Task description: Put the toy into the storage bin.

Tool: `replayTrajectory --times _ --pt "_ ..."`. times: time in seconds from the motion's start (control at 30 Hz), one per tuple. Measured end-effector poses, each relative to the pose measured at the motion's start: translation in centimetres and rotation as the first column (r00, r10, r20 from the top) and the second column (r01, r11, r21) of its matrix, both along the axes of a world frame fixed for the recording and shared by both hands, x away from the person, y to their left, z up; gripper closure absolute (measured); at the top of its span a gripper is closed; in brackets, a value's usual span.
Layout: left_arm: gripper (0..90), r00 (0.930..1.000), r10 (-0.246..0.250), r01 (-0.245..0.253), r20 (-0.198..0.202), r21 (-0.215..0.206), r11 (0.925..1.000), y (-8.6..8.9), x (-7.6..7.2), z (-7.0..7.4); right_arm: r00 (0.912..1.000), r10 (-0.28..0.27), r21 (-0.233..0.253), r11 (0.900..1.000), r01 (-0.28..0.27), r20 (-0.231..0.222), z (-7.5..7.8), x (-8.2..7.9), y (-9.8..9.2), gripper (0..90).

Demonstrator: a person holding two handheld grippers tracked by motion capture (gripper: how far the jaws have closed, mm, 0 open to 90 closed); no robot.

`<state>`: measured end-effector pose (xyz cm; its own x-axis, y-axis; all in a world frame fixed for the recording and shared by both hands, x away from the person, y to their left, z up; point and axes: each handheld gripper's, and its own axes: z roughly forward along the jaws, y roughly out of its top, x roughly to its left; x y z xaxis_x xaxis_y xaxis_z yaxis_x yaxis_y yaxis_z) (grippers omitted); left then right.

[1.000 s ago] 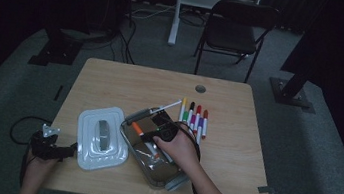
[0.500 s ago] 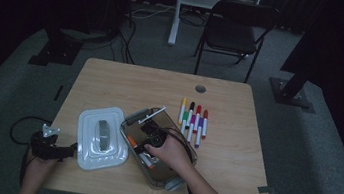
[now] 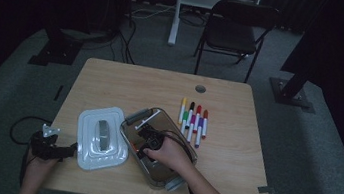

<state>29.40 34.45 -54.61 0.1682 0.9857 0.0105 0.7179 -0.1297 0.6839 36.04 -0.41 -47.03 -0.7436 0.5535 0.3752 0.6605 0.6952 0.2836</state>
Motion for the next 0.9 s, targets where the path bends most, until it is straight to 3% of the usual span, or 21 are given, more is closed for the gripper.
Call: replayTrajectory --times 0.13,0.3,0.43,0.57,0.77,0.9 --pt "0.5 1.0000 0.000 0.000 0.000 0.000 1.0000 0.0 0.0 0.0 0.9992 -0.006 0.000 1.000 0.006 0.038 0.4 -0.1 -0.3 69.6" --pt "0.5 1.0000 0.000 0.000 0.002 0.000 1.0000 0.0 0.0 0.0 0.9951 -0.019 0.057 0.998 0.013 0.097 2.4 -0.4 -1.5 69.3" --pt "0.5 1.0000 0.001 -0.001 0.002 0.000 1.0000 0.0 0.0 0.0 0.9894 -0.046 0.117 0.993 0.030 0.138 4.5 -0.6 -3.4 67.9" --pt "0.5 1.0000 0.001 -0.001 0.002 0.000 1.0000 0.0 0.0 0.0 0.9779 -0.097 0.173 0.983 0.065 0.185 6.4 -0.3 -6.1 65.9" --pt "0.5 1.0000 0.001 -0.001 0.002 0.000 1.0000 0.0 0.0 0.0 0.9434 -0.216 0.235 0.959 0.157 0.252 8.3 1.0 -11.1 62.9" --pt "0.5 1.0000 0.000 0.000 0.001 0.001 1.0000 0.0 0.0 0.0 0.9140 -0.306 0.266 0.935 0.235 0.267 8.6 2.1 -14.5 62.2"
